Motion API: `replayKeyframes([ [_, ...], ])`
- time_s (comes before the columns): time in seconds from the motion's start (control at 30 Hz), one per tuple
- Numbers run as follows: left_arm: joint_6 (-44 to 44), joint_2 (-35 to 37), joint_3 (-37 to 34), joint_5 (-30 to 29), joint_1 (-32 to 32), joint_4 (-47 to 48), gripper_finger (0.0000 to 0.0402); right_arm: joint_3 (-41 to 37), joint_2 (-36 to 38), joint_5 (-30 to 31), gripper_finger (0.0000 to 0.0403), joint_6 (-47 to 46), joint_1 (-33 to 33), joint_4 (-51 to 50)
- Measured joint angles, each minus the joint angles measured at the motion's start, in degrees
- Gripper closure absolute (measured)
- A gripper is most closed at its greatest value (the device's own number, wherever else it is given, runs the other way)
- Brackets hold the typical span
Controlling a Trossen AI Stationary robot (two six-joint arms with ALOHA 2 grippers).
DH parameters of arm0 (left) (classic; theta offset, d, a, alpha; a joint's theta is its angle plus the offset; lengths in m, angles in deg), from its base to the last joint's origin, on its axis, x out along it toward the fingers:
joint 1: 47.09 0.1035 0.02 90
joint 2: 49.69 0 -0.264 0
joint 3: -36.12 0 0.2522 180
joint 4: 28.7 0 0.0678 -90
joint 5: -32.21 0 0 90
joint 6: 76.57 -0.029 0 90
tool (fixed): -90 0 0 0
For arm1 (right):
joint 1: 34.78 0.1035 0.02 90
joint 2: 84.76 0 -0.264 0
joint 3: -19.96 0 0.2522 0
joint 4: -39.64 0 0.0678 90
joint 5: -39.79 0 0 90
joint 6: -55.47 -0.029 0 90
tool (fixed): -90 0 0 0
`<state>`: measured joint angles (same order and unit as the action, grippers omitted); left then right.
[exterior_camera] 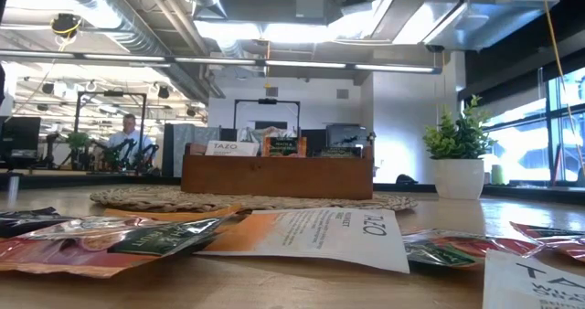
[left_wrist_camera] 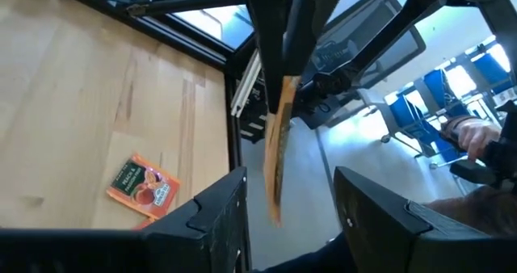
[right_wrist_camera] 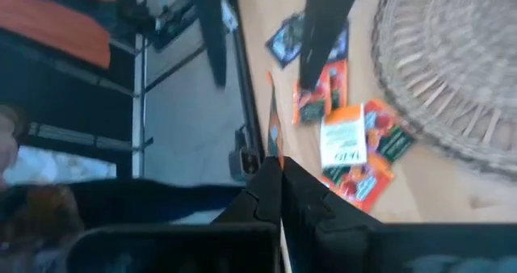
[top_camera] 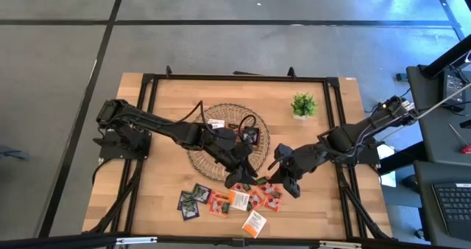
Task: Pick & Place Tea
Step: Put the orange tea bag into the middle section of the wooden organizer
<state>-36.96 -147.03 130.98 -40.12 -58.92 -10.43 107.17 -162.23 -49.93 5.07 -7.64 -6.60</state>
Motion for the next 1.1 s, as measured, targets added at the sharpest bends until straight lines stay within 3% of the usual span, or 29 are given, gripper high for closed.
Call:
replayKeyframes([
  [0.27, -0.3, 0.0, 0.0, 0.5, 0.0, 0.0, 0.0245, 0.0, 0.0, 0.7, 0.04, 1.3, -2.6, 0.1],
  [0.73, -0.3, 0.0, 0.0, 0.5, 0.2, 0.0, 0.0367, 0.0, 0.0, -0.4, 0.0397, 3.8, -2.8, 0.6],
  [0.83, -1.0, 0.0, 0.0, 0.7, 0.7, 0.2, 0.0394, 0.0, 0.0, -1.6, 0.0382, 7.0, -2.7, 2.9],
  [0.97, -1.9, 0.0, 0.1, 2.2, 1.5, 0.5, 0.0397, 0.0, 0.0, -3.9, 0.034, 8.6, -2.7, 4.0],
  [1.1, -3.5, 0.0, 0.1, 8.4, 3.4, 4.5, 0.0398, -0.1, 1.6, -4.5, 0.0292, 5.7, -3.2, 0.0],
])
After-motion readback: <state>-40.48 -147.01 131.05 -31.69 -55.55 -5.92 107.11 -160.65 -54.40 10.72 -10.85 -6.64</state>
